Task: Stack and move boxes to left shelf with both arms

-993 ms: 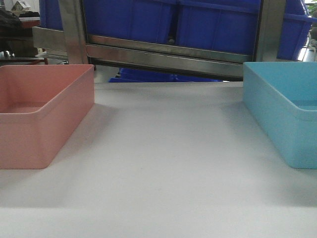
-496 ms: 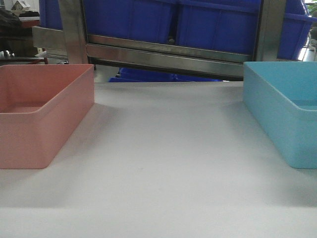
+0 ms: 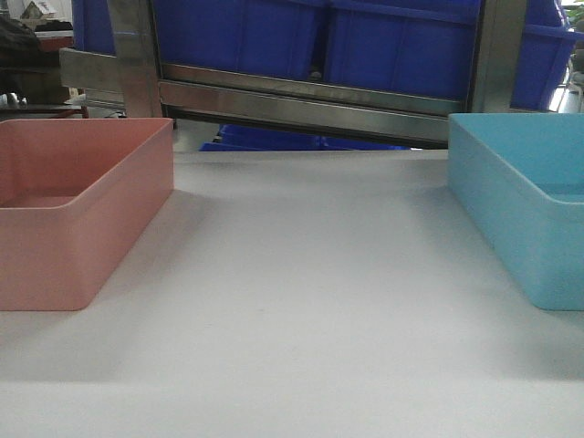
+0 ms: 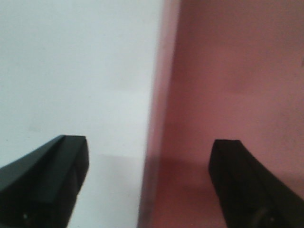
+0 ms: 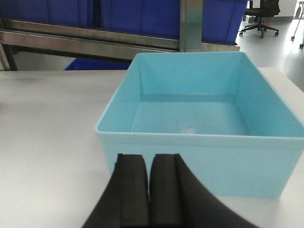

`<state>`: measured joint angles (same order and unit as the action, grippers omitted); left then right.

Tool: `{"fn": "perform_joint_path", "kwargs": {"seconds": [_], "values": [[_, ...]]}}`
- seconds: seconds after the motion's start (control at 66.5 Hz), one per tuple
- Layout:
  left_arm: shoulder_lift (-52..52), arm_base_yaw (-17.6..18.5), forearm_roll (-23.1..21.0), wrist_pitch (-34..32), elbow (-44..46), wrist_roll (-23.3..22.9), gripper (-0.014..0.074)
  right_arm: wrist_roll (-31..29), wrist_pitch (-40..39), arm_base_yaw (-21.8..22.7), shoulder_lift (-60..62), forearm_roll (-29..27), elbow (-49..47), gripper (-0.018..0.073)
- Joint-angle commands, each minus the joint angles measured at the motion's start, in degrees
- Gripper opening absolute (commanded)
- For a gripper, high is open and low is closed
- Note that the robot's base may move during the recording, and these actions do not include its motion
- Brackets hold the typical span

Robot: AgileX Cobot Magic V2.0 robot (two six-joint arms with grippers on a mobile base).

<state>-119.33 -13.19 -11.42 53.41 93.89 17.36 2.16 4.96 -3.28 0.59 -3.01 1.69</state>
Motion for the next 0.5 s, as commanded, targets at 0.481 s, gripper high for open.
{"fn": "perform_joint_path", "kwargs": {"seconds": [0.481], "values": [[4.6, 0.1, -4.0, 0.8, 2.3, -0.7, -0.0003, -0.3, -5.0, 0.3, 1.2, 0.0, -1.1, 0.0056]]}}
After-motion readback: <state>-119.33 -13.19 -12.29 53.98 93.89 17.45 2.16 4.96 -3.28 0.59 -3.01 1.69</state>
